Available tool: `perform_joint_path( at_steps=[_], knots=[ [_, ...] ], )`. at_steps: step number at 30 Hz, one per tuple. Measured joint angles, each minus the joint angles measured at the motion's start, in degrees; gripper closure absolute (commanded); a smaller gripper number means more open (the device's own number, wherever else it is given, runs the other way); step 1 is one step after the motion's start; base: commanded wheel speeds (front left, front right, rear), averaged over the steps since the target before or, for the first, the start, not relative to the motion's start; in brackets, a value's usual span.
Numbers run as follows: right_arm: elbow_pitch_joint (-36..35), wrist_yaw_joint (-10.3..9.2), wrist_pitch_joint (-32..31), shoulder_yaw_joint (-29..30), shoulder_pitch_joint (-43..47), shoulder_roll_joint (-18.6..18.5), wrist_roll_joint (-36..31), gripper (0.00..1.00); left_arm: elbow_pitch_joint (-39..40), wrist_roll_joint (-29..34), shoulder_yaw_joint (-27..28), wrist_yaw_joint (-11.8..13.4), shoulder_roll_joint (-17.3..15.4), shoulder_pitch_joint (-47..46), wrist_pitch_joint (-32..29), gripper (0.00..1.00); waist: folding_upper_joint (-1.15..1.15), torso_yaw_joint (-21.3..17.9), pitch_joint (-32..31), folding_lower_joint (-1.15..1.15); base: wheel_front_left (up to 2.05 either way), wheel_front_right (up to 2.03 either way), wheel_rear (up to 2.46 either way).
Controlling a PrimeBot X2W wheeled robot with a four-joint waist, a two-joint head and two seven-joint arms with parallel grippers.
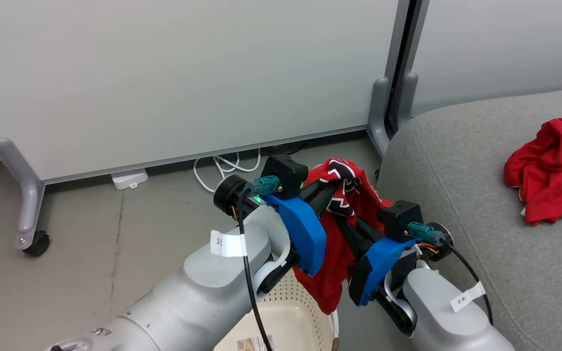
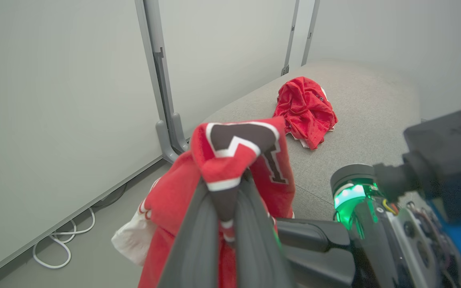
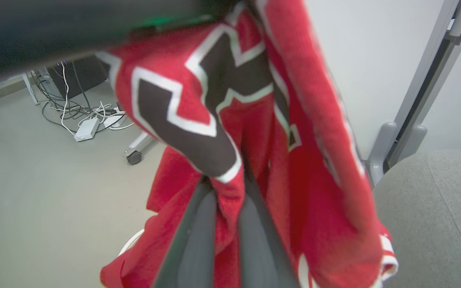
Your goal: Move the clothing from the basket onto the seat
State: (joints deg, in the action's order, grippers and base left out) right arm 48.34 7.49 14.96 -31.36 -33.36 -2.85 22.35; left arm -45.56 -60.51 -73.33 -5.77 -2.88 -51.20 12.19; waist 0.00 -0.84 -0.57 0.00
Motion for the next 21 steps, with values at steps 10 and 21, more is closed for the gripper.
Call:
perform_joint_path(
  at_steps=[10, 21],
  knots=[
    [-0.66, 0.00, 0.01, 0.26, -0.25, -0.01, -0.77, 1.00, -0.48, 0.48, 0.00, 0.77, 0.01, 0.02, 1.40, 0.00, 0.00, -0.12, 0.03, 0.00, 0.00, 0.00, 0.00],
    [-2.00, 0.00, 0.02, 2.41, -0.17, 0.00, -2.66, 1.00, -0.24, 4.42, 5.92, 1.54, -0.11, 3.25, 2.80, 0.00, 0.00, -0.07, 0.28, 0.00, 0.00, 0.00, 0.00]
  ],
)
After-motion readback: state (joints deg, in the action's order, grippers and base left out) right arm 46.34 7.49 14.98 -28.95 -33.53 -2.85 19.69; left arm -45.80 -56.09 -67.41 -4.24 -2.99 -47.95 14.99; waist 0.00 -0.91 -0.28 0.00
